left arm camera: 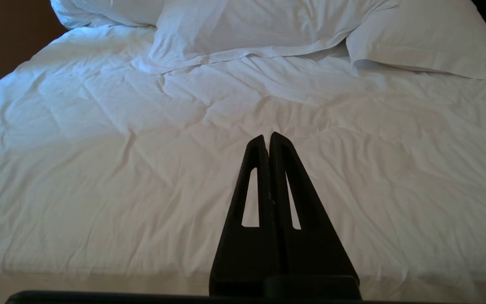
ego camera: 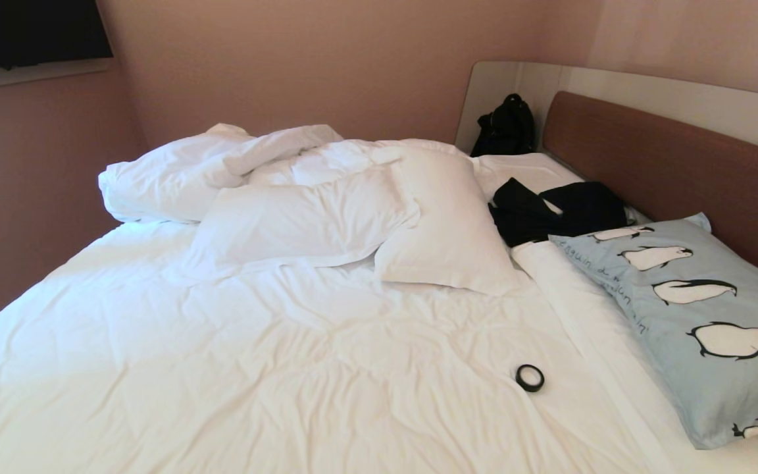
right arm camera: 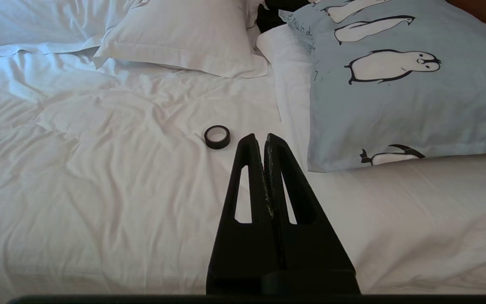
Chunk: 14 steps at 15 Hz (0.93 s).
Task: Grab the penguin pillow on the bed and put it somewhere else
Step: Pick up the pillow
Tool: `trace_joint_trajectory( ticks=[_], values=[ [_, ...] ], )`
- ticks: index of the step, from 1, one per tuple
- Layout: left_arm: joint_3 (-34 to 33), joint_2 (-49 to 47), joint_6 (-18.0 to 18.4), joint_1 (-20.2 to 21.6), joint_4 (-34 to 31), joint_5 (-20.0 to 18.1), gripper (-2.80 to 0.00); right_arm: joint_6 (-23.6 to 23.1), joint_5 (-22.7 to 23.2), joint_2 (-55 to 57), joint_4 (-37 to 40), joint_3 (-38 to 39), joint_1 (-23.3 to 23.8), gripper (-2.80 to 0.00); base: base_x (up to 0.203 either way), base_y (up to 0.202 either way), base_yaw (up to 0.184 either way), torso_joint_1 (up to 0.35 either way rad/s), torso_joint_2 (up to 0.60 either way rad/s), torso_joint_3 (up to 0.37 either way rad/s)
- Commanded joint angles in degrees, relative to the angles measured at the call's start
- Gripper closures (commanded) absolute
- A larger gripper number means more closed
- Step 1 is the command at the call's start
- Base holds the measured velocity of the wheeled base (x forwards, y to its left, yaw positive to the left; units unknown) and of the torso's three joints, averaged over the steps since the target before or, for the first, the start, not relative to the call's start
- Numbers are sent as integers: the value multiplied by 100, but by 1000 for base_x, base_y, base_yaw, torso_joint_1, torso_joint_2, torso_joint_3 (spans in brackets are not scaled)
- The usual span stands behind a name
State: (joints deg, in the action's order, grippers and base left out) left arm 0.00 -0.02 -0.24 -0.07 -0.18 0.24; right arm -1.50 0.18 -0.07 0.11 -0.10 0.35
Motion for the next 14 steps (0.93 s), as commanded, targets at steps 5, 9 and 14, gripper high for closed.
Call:
trace_joint_trajectory(
  ticks=[5,9,14],
  values=[
    [-9,2,-2,-1,1,2,0,1,-1,7,-2,1,0,0,0,0,0,0,0,0],
    [-9,2,-2,-1,1,2,0,-34,8,7,-11,1,0,0,0,0,0,0,0,0],
    [-9,2,-2,-1,1,2,0,-49,6,10,-11,1,0,0,0,0,0,0,0,0]
  ],
)
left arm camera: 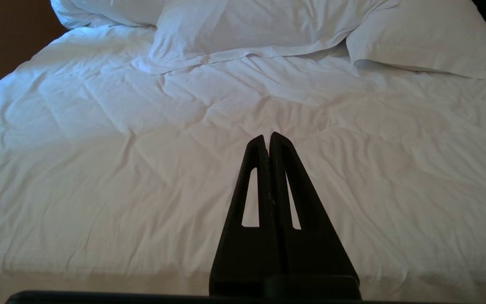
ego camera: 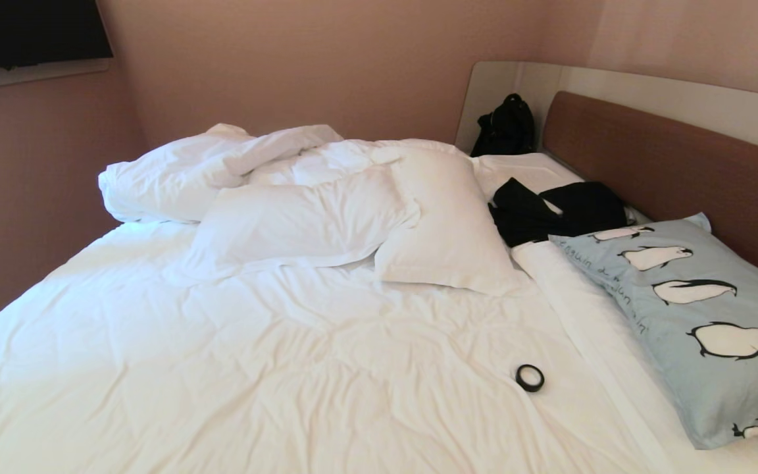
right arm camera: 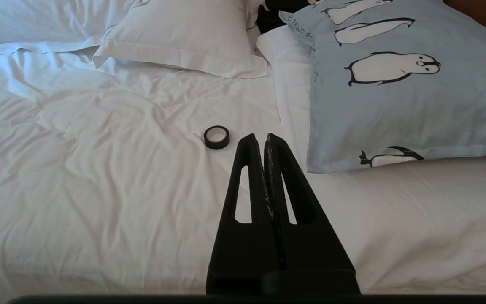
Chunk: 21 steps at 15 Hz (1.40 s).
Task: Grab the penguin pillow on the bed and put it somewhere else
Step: Pick up the pillow
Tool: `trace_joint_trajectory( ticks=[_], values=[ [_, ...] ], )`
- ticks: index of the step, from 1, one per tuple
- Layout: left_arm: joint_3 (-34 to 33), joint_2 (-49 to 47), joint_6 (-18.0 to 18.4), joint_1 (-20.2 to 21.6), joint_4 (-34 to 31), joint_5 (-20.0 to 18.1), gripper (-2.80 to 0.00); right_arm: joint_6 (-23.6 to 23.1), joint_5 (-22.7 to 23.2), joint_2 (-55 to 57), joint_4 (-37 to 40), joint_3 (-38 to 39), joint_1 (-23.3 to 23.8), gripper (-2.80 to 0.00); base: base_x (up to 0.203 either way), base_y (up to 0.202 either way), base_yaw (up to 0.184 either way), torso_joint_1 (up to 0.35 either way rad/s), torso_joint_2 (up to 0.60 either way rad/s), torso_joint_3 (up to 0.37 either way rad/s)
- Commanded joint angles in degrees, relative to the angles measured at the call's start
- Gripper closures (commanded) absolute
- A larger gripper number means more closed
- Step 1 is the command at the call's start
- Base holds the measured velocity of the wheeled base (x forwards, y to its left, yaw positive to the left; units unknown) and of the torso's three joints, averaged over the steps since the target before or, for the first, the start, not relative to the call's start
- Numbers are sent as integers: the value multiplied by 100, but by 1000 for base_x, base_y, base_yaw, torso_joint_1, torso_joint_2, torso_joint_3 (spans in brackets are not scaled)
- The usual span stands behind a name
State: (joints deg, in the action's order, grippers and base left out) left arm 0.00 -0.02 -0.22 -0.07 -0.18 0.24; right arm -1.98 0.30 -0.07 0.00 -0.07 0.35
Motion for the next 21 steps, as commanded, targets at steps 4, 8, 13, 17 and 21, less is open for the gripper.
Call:
trace_joint_trajectory(
  ticks=[4,8,13,17,21],
  values=[
    [-9,2,-4,-1,1,2,0,-49,65,13,-10,-222,0,0,0,0,0,0,0,0],
    [-9,2,-4,-1,1,2,0,-55,400,308,119,-1073,0,0,0,0,0,0,0,0],
    [-9,2,-4,-1,1,2,0,-77,384,1886,89,-1975,1,0,0,0,0,0,0,0],
    [-9,2,-4,0,1,2,0,44,65,3700,-33,-2581,14,0,0,0,0,0,0,0],
    [-9,2,-4,-1,1,2,0,358,-193,5581,-1281,-2856,146,0,0,0,0,0,0,0]
  ],
)
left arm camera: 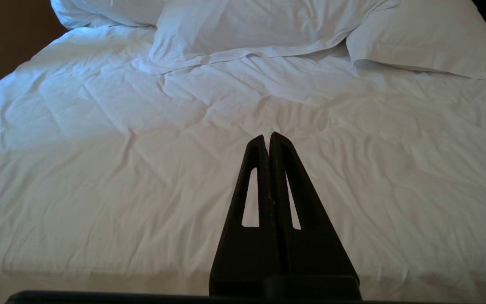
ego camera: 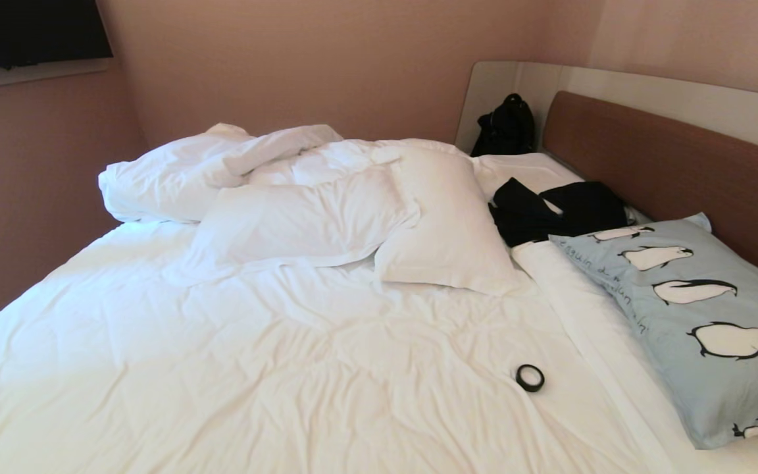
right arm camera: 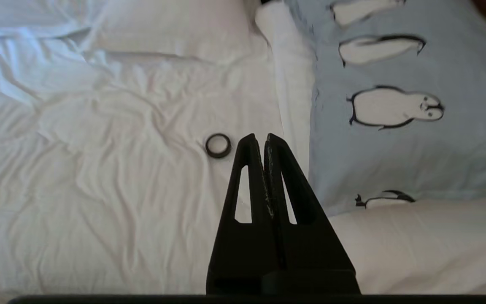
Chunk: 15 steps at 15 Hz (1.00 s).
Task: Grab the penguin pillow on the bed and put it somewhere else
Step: Pick up the pillow
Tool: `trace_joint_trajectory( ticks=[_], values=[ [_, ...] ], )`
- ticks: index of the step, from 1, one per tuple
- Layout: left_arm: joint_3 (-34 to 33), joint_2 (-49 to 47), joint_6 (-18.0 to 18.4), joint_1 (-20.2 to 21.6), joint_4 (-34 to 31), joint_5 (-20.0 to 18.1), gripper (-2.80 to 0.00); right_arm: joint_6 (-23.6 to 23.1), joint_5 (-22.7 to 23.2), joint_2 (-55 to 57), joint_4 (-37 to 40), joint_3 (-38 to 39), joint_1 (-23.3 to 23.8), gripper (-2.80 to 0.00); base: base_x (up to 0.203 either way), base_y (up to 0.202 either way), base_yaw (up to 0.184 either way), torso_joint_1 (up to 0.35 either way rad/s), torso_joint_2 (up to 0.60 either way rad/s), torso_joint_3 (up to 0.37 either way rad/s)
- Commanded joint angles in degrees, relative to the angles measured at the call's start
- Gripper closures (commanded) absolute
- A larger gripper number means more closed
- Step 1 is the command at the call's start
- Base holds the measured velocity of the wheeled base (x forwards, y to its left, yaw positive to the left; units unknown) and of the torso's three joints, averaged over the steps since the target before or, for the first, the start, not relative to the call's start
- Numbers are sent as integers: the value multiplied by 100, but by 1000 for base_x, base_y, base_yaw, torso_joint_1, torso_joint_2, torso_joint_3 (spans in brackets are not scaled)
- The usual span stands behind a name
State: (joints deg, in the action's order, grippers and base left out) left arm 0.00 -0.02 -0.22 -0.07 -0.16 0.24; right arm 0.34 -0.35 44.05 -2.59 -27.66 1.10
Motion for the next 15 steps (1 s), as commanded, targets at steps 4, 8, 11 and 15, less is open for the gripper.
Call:
trace_joint_trajectory(
  ticks=[4,8,11,15],
  values=[
    [-9,2,-4,-1,-2,2,0,260,-388,2902,-1729,-945,768,0,0,0,0,0,0,0],
    [-9,2,-4,-1,-2,2,0,619,-553,4319,-1784,-2266,1522,0,0,0,0,0,0,0],
    [-9,2,-4,-1,-2,2,0,834,-524,5224,-1464,-3188,1865,0,0,0,0,0,0,0],
    [-9,2,-4,-1,-2,2,0,897,-460,6099,-994,-4070,1953,0,0,0,0,0,0,0]
  ],
)
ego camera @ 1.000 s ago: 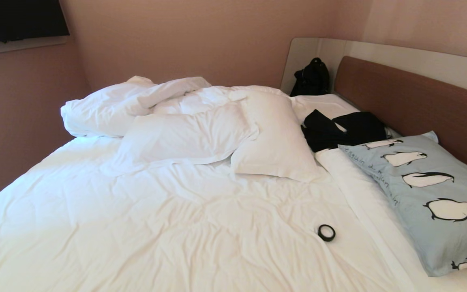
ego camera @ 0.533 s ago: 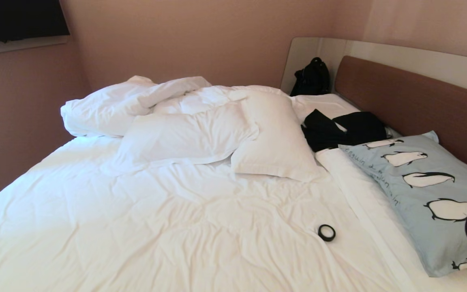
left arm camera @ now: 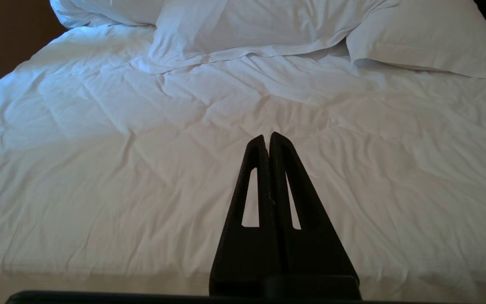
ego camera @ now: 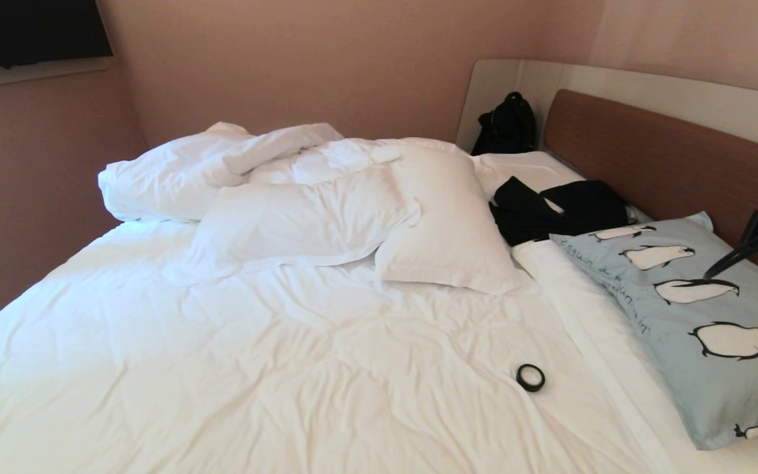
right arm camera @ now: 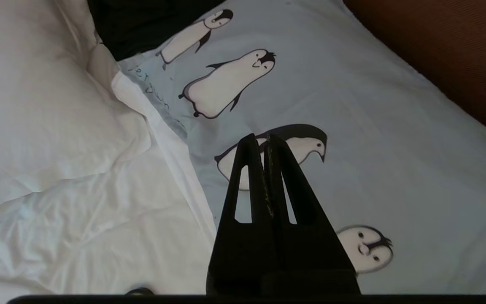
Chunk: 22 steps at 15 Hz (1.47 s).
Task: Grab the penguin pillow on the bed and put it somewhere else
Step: Pick up the pillow
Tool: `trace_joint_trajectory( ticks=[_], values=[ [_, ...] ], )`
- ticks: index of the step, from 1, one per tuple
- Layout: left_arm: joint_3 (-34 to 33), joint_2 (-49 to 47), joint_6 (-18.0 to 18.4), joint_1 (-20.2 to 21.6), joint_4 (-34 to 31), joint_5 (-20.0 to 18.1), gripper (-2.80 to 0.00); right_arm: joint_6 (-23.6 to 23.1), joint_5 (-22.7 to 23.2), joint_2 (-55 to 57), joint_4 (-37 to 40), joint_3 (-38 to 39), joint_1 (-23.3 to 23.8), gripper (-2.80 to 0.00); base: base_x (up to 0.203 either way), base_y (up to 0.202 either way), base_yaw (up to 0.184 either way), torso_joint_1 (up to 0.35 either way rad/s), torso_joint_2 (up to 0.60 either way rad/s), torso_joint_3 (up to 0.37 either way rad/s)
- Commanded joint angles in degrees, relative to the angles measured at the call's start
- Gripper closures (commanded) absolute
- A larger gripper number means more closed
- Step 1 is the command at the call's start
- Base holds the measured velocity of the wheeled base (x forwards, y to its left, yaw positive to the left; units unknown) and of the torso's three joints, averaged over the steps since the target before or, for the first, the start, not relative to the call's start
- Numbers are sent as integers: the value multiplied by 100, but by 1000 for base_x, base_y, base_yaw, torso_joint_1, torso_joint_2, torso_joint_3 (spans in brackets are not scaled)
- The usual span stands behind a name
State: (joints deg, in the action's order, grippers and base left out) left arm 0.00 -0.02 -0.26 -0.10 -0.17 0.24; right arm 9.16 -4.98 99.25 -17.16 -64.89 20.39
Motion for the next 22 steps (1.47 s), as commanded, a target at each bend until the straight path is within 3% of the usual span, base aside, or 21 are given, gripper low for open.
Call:
trace_joint_trajectory(
  ticks=[1,6,7,13,22],
  values=[
    [-9,2,-1,1,0,2,0,28,5,730,656,-464,26,0,0,0,0,0,0,0],
    [-9,2,-1,1,0,2,0,78,120,1185,719,-795,50,0,0,0,0,0,0,0],
    [-9,2,-1,1,0,2,0,84,205,1196,748,-861,164,-280,0,0,0,0,0,0],
    [-9,2,-1,1,0,2,0,-77,388,1343,736,-920,661,-280,0,0,0,0,0,0],
    [-9,2,-1,1,0,2,0,-479,805,1829,714,-848,919,-280,0,0,0,0,0,0]
  ],
)
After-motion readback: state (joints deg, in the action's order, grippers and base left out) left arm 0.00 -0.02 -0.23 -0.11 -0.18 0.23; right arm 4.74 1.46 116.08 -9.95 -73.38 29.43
